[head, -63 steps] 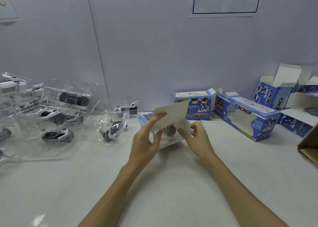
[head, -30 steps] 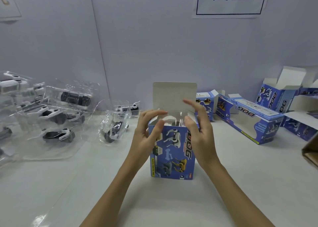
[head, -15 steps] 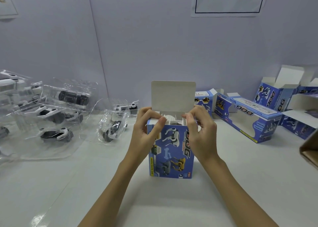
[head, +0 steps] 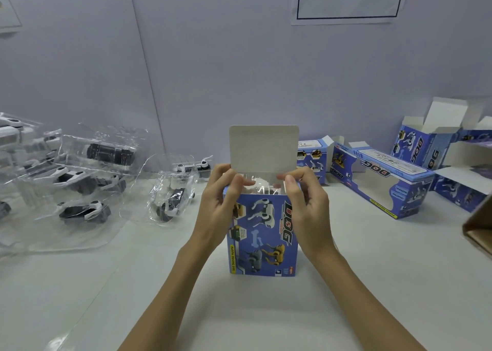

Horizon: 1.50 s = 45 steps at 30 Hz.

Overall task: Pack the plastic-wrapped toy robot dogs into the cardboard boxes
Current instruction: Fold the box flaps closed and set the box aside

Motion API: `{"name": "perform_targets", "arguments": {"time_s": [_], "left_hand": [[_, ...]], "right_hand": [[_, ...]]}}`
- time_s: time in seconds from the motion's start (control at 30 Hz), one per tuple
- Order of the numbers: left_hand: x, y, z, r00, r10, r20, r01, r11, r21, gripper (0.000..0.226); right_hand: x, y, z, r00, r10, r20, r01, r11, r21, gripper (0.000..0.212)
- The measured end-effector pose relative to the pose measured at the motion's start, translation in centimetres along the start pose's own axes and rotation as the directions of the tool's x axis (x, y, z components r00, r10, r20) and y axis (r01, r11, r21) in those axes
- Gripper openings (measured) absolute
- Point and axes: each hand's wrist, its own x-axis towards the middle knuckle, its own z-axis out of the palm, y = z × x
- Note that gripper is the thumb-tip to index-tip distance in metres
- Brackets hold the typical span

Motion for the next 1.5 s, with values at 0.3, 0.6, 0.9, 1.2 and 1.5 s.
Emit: {"name": "perform_targets", "arguments": {"time_s": [0.3,0.6,0.9,1.2,1.5], "left_hand": [[-1.2,0.3,1.2,0.995,-0.072,-0.065,0.050,0.954,-0.295,0.017],[-1.6,0.0,0.1,0.993,-0.093,0.074,0.118,0.842,-0.527,0.033],[-2.0,-1.1,0.6,0.998,-0.058,0.024,0.062,0.915,-0.399,0.039],[-2.4,-2.4,1.5,0.996,0.071,-0.061,-0.048,0.945,0.324,0.080],[-2.3,-2.3,1.4,0.986,0.168,0.024,-0.139,0.718,0.682,0.127]], "right_hand": [[-0.1,-0.4,0.8,0.999,-0.027,-0.031,0.035,0.960,0.278,0.059],[-0.5,1.2,-0.6,1.000,-0.017,-0.012,0.019,0.979,0.204,0.048],[0.3,1.5,-0.9,0.970,-0.197,0.139,0.210,0.974,-0.085,0.031],[0.6,0.7,-0.9,0.972,0.164,-0.172,-0.134,0.976,0.172,0.039],[0.1,1.2,0.4,0.951,0.309,-0.033,-0.292,0.926,0.239,0.031]]}}
